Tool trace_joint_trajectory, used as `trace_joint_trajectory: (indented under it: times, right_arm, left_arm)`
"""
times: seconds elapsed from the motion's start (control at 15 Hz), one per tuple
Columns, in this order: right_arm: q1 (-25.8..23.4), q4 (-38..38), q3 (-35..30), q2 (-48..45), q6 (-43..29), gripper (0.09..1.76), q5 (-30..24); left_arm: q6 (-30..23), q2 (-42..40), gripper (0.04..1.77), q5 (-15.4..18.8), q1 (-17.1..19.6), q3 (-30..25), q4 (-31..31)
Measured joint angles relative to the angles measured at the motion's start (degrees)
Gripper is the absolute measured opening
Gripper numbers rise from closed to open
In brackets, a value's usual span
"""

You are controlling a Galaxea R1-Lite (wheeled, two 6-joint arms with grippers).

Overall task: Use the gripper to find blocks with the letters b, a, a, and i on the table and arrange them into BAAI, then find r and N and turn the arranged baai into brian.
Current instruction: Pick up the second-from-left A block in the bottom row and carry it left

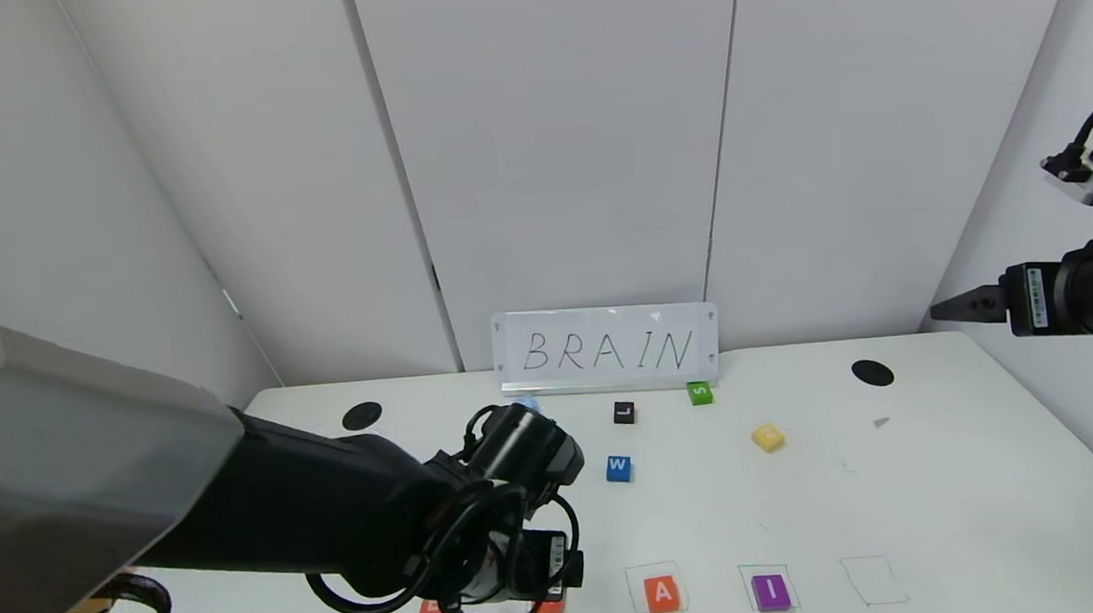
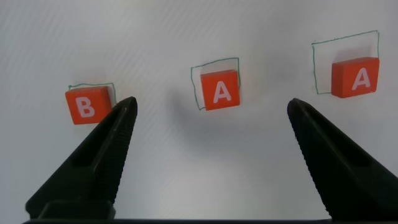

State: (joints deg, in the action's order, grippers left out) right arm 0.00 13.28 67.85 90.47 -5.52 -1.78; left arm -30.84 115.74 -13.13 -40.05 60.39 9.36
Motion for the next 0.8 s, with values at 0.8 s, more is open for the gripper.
trace_joint_trajectory:
  times: [0.8]
  right_arm:
    - [0.0, 0.0, 0.09, 0.99, -0.02, 1.71, 0.09]
  left_arm:
    - [-0.27, 6.21, 1.72, 0.09, -0.02, 0.07, -2.55]
